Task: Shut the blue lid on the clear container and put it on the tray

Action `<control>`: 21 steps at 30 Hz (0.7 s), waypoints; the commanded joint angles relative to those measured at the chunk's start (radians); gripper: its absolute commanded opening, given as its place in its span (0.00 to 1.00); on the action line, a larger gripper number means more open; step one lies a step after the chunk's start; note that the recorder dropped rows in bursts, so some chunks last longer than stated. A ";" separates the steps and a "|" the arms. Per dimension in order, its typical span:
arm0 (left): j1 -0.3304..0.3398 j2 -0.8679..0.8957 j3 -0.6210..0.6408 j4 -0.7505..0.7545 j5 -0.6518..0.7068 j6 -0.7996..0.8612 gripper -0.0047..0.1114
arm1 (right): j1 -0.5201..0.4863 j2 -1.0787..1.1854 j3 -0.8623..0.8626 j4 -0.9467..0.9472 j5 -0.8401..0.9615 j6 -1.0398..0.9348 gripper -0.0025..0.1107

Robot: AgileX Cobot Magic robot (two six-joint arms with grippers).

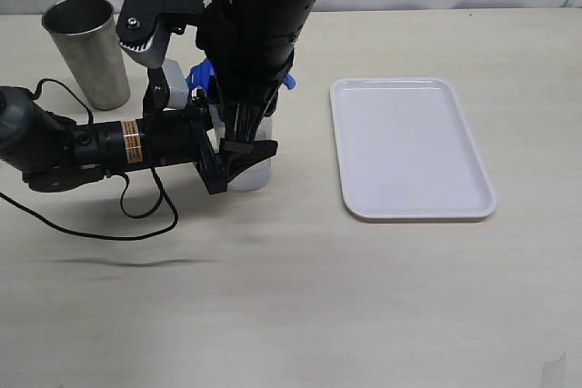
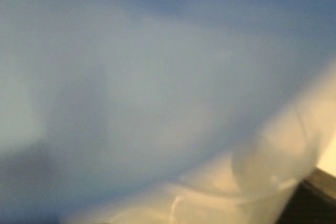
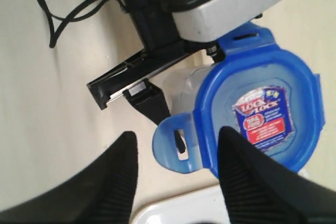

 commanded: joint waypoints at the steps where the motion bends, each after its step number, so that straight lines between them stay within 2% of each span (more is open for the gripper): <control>1: 0.000 0.001 -0.003 0.019 0.001 -0.012 0.04 | -0.001 -0.006 0.001 -0.002 -0.054 -0.019 0.38; 6: 0.000 0.001 -0.003 0.021 0.001 -0.012 0.04 | -0.001 0.023 0.001 -0.089 -0.025 0.011 0.38; 21: 0.000 0.001 -0.003 0.023 0.001 -0.012 0.04 | -0.001 0.072 0.001 -0.079 -0.016 -0.012 0.36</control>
